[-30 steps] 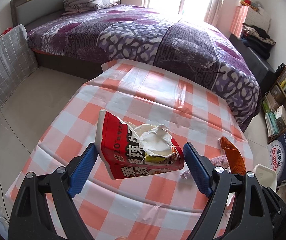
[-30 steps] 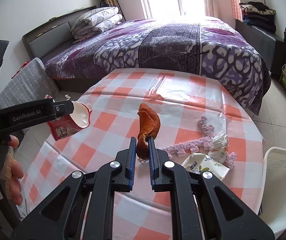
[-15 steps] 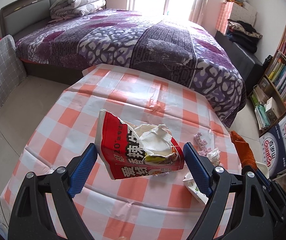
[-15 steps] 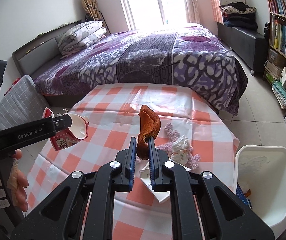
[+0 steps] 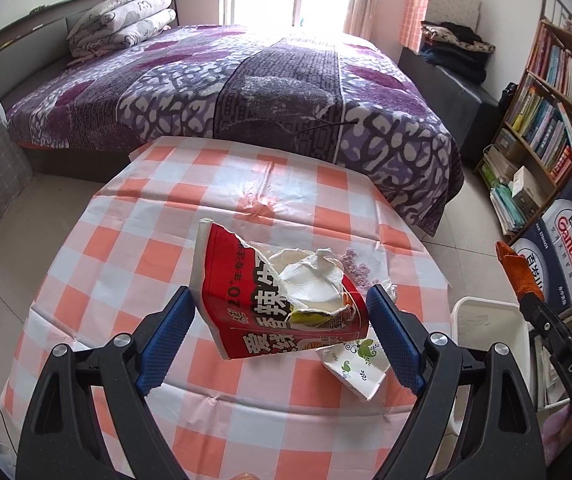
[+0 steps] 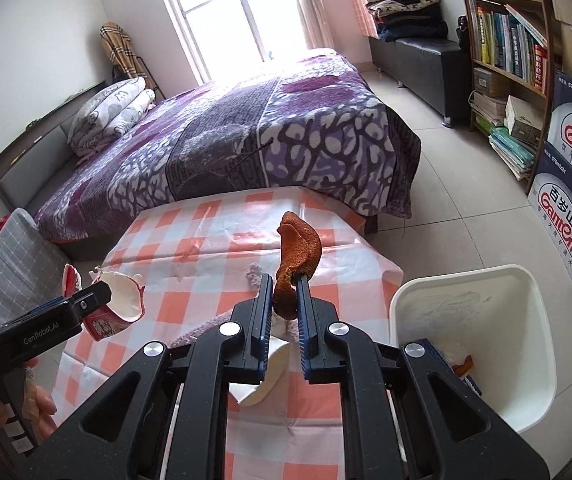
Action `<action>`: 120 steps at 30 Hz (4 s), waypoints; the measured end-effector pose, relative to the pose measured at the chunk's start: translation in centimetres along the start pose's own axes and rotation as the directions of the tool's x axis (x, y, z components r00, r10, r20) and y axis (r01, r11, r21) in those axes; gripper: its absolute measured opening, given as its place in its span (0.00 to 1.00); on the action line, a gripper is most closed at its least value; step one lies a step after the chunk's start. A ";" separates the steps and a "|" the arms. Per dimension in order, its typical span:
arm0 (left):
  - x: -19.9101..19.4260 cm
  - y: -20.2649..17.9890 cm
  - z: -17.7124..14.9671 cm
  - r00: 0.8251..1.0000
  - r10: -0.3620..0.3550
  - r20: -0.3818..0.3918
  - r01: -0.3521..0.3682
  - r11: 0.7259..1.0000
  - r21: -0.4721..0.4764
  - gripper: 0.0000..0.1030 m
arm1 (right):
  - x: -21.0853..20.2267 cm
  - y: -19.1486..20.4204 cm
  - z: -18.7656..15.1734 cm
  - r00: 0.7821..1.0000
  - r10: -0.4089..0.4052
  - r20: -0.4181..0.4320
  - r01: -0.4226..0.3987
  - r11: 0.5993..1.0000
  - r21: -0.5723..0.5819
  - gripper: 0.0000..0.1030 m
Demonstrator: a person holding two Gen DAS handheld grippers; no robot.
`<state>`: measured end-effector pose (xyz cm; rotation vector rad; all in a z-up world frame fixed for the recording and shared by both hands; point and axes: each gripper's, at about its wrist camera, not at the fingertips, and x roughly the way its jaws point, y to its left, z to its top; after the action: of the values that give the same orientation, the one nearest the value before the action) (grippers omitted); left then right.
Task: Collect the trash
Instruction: 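Carry the red cup and sausage over the white bin and open both tools, then grasp the pink fuzzy strip on the table with the left tool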
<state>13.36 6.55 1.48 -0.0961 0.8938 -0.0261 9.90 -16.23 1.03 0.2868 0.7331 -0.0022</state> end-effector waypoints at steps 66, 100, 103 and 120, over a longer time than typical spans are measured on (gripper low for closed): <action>0.6 -25.0 -6.3 0.859 -0.463 -0.216 0.503 0.843 0.191 0.89 | -9.1 -24.2 -1.2 0.879 -0.466 -0.101 0.435 0.696 0.571 0.88; 6.2 -7.5 -0.2 0.985 -0.036 -0.170 0.047 0.997 0.063 0.90 | -0.6 -13.3 -0.7 0.908 -0.366 -0.205 0.413 0.865 0.285 0.90; 7.0 -4.6 1.1 0.980 0.004 -0.197 0.004 0.999 0.042 0.90 | 0.2 -12.1 -0.9 0.909 -0.355 -0.220 0.404 0.880 0.249 0.90; 13.9 0.1 1.0 0.913 -0.016 -0.408 0.026 0.999 0.021 0.88 | 4.4 -5.4 -1.6 0.916 -0.271 -0.295 0.298 0.953 0.050 0.91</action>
<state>22.81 5.86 -8.72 -0.0765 1.3122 -0.0805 11.56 -20.62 -4.35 0.2709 1.0598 -0.2787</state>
